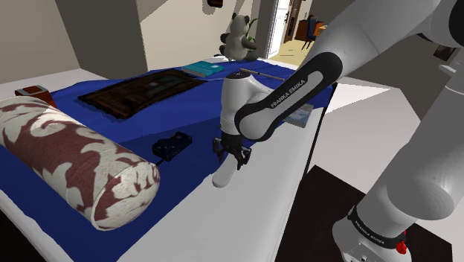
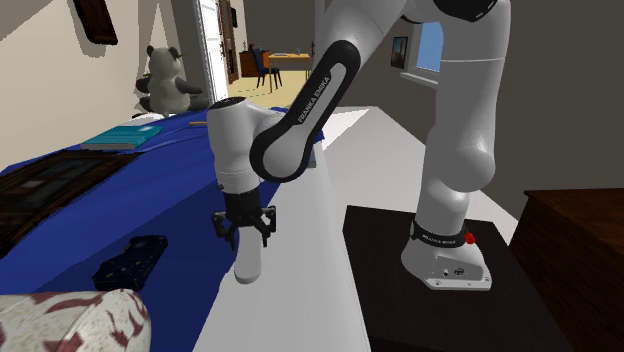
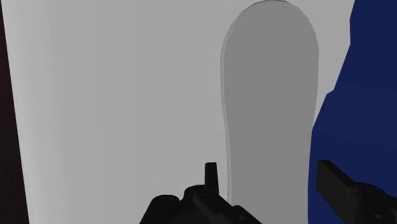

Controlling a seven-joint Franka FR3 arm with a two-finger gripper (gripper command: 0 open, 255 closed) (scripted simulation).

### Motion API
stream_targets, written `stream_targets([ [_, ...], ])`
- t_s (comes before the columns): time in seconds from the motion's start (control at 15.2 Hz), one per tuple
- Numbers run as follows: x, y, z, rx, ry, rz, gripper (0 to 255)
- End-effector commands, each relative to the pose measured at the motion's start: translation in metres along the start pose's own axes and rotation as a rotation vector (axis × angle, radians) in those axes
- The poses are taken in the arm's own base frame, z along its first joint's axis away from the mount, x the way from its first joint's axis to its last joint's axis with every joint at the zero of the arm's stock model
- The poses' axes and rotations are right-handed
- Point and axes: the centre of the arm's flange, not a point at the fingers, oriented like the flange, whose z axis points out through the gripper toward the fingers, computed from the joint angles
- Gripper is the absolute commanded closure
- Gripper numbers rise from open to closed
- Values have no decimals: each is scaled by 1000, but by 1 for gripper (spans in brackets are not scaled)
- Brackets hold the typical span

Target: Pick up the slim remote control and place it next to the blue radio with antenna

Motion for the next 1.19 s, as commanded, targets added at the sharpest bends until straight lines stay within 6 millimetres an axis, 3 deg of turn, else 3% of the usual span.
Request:
stream_targets([
  [0.0,0,0,0,0,0,0,255],
  [0.07,0,0,0,0,0,0,255],
  [0.13,0,0,0,0,0,0,0],
  [0.46,0,0,0,0,0,0,0],
  [0.73,0,0,-50,0,0,0,0],
  [1.12,0,0,-50,0,0,0,0],
])
